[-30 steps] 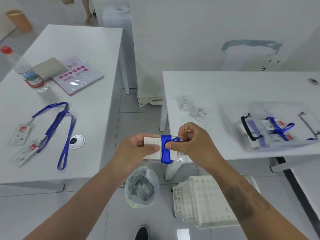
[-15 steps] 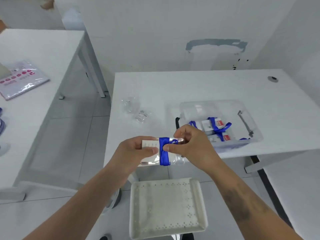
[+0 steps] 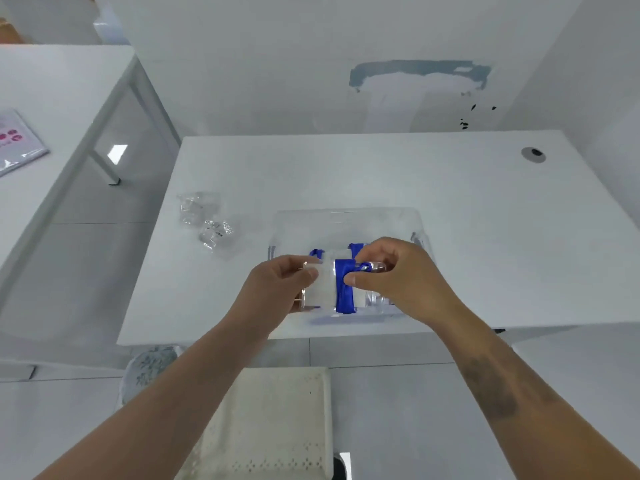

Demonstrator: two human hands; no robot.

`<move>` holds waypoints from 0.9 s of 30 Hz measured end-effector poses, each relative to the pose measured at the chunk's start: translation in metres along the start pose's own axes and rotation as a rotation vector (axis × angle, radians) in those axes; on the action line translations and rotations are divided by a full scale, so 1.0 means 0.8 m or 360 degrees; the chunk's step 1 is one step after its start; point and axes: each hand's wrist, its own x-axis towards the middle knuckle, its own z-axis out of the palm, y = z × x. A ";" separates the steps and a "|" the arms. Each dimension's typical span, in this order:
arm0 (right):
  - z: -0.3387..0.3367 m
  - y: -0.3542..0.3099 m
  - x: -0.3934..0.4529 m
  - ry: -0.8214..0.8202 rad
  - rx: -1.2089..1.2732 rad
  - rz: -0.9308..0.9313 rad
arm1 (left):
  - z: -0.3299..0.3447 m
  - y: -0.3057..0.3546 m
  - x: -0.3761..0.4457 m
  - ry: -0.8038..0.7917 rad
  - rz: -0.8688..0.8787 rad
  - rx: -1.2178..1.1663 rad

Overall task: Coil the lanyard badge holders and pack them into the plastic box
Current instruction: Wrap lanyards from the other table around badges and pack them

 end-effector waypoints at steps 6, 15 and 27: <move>-0.007 0.029 0.065 0.0065 -0.0133 0.0011 | 0.033 0.011 0.050 0.0156 -0.0102 -0.0029; 0.044 0.058 0.137 0.0046 -0.0630 0.0057 | 0.053 -0.011 0.108 0.0335 -0.0190 0.0171; 0.077 0.068 0.159 0.0082 -0.1379 -0.0154 | 0.071 -0.049 0.155 0.0420 -0.0322 0.0269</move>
